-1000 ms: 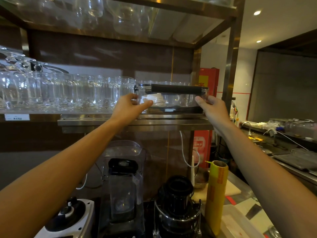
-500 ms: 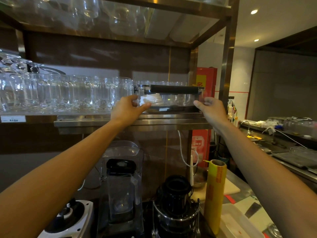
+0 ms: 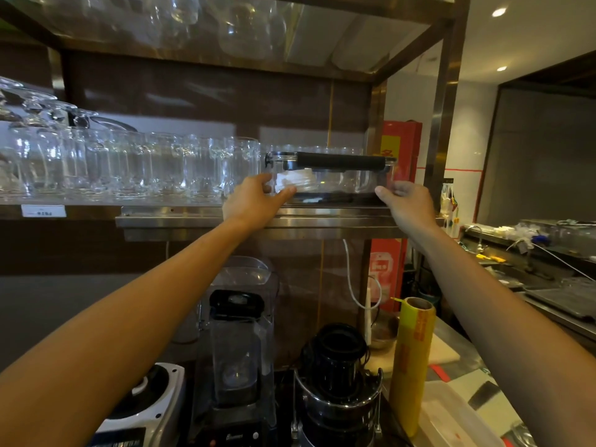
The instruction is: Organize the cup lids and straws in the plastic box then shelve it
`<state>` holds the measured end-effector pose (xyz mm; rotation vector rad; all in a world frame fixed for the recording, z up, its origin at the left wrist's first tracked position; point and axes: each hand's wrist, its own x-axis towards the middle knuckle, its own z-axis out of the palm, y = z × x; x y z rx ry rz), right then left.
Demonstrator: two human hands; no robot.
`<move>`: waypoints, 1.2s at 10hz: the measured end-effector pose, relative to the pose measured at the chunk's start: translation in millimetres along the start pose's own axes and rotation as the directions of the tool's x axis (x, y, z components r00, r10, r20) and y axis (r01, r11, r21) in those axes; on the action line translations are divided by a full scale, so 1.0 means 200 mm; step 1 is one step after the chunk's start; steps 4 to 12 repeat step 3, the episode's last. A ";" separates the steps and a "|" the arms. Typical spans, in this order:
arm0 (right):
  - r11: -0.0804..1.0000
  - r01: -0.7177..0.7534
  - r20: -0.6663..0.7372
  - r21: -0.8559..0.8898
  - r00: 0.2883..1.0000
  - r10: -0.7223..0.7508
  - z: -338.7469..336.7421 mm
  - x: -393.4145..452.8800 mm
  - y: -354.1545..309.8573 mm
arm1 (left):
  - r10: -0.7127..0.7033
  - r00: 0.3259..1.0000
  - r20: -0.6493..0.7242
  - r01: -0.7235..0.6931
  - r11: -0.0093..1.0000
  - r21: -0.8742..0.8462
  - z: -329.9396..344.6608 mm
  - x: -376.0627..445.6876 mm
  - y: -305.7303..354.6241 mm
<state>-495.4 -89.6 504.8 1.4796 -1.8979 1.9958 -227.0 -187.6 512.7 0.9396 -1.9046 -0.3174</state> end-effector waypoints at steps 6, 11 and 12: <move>0.959 0.182 -0.088 -0.217 0.975 -0.204 0.07 -0.22 -0.11 | 0.093 0.983 0.156 -0.074 0.990 -0.122 -0.15 -0.15 -0.06; 0.959 0.182 -0.088 -0.217 0.975 -0.204 0.07 -0.22 -0.11 | 0.093 0.983 0.156 -0.074 0.990 -0.122 -0.15 -0.15 -0.06; 0.959 0.182 -0.088 -0.217 0.975 -0.204 0.07 -0.22 -0.11 | 0.093 0.983 0.156 -0.074 0.990 -0.122 -0.15 -0.15 -0.06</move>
